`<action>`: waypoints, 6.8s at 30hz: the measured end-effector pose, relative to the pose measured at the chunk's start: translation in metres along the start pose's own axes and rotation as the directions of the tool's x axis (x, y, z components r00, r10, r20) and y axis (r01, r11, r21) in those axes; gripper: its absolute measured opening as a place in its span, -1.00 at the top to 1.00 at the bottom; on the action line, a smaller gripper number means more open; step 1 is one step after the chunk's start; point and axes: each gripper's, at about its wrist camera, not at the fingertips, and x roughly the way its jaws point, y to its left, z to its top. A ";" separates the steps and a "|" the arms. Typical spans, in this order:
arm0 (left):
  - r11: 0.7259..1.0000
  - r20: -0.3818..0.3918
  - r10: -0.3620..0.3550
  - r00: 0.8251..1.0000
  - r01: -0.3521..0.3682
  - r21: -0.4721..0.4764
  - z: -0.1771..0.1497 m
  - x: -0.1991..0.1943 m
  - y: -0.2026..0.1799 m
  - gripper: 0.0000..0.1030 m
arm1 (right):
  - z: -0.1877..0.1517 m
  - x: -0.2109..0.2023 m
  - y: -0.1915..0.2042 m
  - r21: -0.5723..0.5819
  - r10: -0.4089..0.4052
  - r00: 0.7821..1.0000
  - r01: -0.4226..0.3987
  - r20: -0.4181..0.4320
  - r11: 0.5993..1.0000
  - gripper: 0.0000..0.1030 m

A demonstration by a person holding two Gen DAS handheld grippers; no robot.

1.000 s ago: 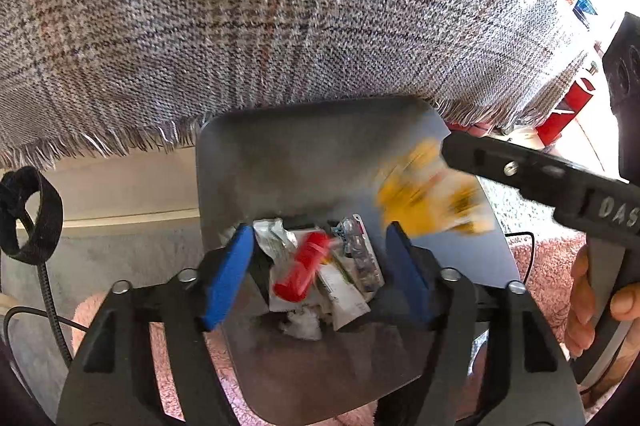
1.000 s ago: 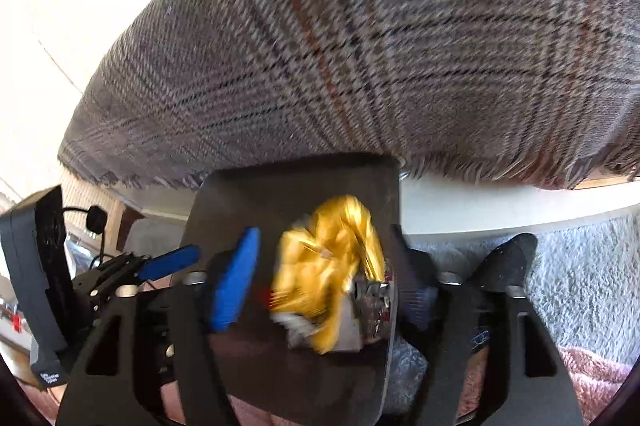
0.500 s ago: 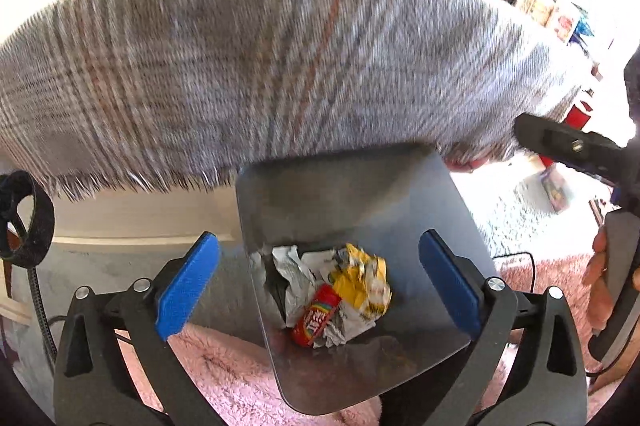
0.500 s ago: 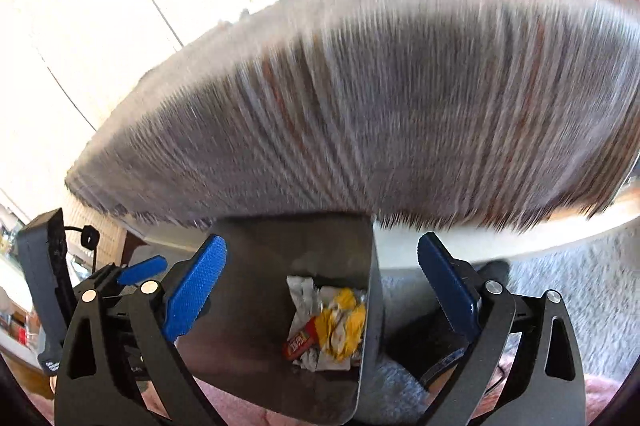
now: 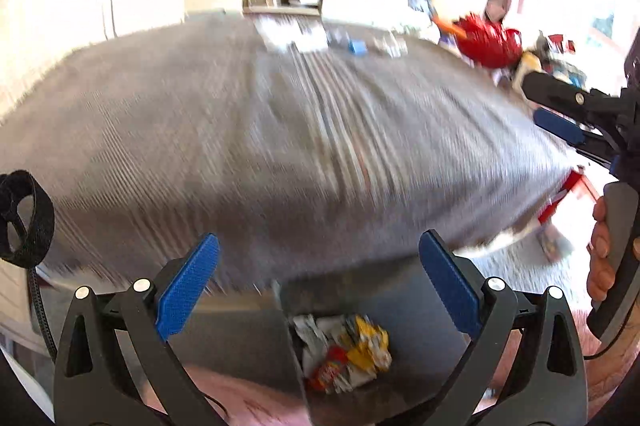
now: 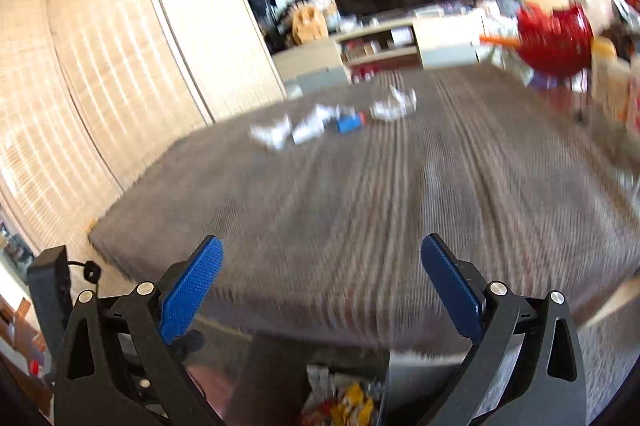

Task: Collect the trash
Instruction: 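Bring both open tools back over the table, then grasp the clear plastic bag with the left tool while the right tool grasps the blue dart, then carry both items over the black bin and open both tools, then bring both open tools back over the table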

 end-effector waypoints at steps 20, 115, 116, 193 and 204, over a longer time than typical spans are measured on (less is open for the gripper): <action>0.993 0.079 0.099 0.992 -0.103 0.052 0.166 0.045 0.036 -0.84 | 0.121 0.113 -0.007 -0.076 -0.136 0.986 0.128 -0.101 0.989 -0.94; 0.999 -0.031 0.036 0.999 -0.035 0.037 -0.072 -0.019 -0.027 0.57 | -0.118 -0.004 -0.011 0.020 0.009 0.967 -0.005 -0.254 1.000 0.73; 0.998 -0.038 0.030 0.999 -0.028 0.048 -0.076 -0.016 -0.031 0.57 | -0.121 -0.001 -0.014 0.033 0.014 0.966 -0.005 -0.258 0.999 0.73; 0.999 0.115 0.035 0.993 -0.039 0.035 0.109 -0.009 0.002 -0.84 | 0.074 -0.005 -0.036 -0.085 -0.159 0.987 0.157 -0.015 0.984 -0.93; 0.999 0.056 0.040 0.998 -0.041 0.030 0.144 0.061 0.013 -0.84 | 0.087 0.061 -0.055 -0.042 -0.140 0.985 0.136 -0.104 0.990 -0.93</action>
